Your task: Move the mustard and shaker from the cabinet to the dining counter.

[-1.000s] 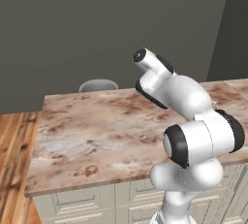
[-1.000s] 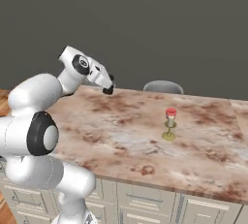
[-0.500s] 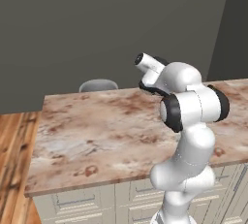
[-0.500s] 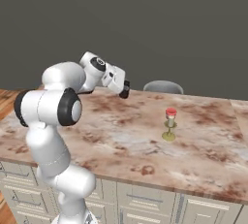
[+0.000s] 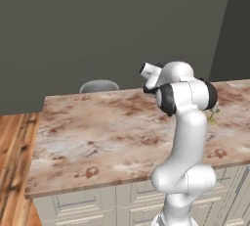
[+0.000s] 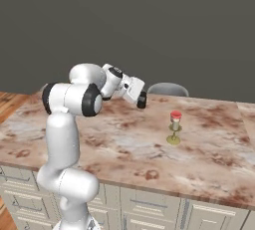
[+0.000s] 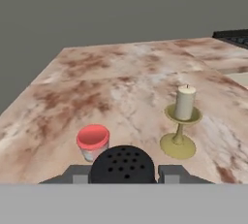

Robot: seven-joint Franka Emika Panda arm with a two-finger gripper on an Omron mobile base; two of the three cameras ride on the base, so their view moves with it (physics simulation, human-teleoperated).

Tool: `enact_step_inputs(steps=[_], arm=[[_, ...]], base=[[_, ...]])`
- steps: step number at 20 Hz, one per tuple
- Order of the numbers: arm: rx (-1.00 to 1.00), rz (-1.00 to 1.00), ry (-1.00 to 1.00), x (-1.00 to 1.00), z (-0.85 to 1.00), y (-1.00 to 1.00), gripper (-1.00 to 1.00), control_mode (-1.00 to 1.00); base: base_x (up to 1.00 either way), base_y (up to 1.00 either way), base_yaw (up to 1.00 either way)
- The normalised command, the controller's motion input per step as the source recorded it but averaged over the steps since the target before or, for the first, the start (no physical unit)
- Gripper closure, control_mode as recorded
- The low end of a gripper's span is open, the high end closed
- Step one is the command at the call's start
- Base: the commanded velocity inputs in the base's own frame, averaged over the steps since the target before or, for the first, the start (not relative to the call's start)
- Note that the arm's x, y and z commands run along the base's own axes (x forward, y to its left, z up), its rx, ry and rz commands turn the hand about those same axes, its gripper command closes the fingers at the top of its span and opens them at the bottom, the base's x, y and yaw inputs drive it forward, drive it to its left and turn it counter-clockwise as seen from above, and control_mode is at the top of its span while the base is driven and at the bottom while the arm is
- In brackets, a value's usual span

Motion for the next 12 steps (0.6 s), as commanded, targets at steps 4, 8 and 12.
enact_step_inputs(steps=[4, 8, 12], arm=[[-0.06, -0.16, 0.0, 0.13, -0.58, -0.52, 1.0, -1.0], [-0.05, -0.14, 0.0, 0.07, -0.63, -0.35, 1.0, -1.0], [-0.04, -0.13, 0.0, 0.17, -0.6, -0.3, 1.0, -1.0]], base=[[0.0, 0.0, 0.0], [0.0, 0.0, 0.0], [0.0, 0.0, 0.0]])
